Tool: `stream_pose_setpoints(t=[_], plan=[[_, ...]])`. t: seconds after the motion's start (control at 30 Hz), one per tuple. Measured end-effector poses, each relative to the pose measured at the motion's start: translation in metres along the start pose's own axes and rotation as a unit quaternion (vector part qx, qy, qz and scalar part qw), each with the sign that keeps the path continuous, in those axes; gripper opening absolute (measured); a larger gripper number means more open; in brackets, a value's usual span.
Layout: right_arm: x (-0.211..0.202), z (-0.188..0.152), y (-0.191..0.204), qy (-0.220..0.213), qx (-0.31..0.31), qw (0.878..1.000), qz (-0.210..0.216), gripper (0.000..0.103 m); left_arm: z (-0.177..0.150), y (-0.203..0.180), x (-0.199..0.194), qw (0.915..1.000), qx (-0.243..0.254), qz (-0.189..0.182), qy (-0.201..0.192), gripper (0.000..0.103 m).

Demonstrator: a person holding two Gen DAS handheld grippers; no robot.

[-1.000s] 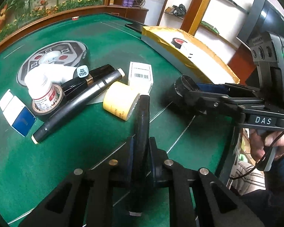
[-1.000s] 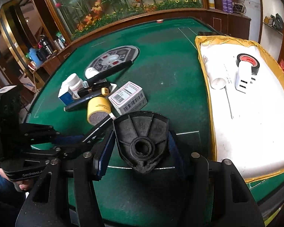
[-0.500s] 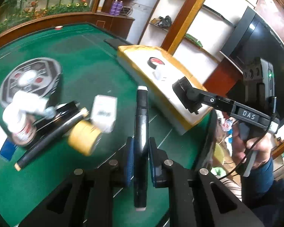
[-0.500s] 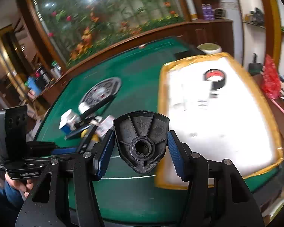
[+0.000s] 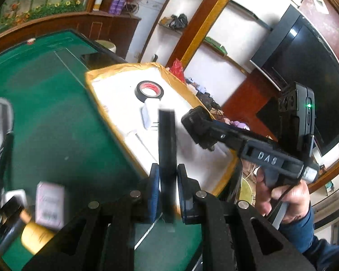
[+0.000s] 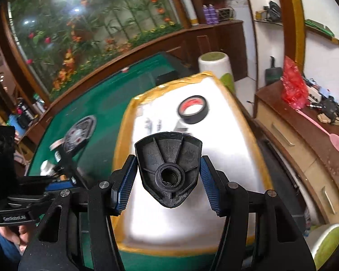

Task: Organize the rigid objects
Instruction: 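Carry the black holder and black marker over the white tray, then lower both items into the tray and open both tools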

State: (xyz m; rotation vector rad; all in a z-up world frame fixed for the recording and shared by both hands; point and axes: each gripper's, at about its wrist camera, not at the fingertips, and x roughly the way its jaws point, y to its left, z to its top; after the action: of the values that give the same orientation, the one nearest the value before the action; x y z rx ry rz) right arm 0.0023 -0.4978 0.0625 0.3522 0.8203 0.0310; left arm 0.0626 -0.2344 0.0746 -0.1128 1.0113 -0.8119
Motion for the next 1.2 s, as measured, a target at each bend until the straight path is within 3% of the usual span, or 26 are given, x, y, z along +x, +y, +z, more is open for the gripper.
stream_pose_setpoints(t=[0.23, 0.53, 0.63, 0.77, 0.93, 1.2], plan=[[0.031, 0.006, -0.015, 0.037, 0.008, 0.998, -0.040, 0.056, 0.016, 0.015, 0.055, 0.9983, -0.038, 0.001, 0.044, 0.015], [0.047, 0.007, -0.019, 0.046, 0.009, 0.996, -0.073, 0.058, 0.017, -0.007, 0.072, 0.9982, -0.049, 0.029, 0.016, 0.015], [0.043, 0.004, -0.023, 0.039, 0.018, 0.996, -0.076, 0.059, 0.015, -0.010, 0.072, 0.9984, -0.049, 0.023, 0.016, 0.016], [0.036, -0.005, -0.030, 0.043, 0.032, 0.996, -0.071, 0.060, 0.015, -0.017, 0.075, 0.9988, -0.026, 0.041, 0.008, 0.019], [0.026, -0.016, -0.035, 0.045, 0.026, 0.995, -0.083, 0.060, 0.013, -0.033, 0.084, 0.9970, 0.030, 0.069, 0.021, 0.031], [0.016, -0.032, -0.028, 0.063, 0.012, 0.994, -0.089, 0.061, 0.000, -0.041, 0.078, 0.9933, 0.051, 0.078, 0.068, 0.032]])
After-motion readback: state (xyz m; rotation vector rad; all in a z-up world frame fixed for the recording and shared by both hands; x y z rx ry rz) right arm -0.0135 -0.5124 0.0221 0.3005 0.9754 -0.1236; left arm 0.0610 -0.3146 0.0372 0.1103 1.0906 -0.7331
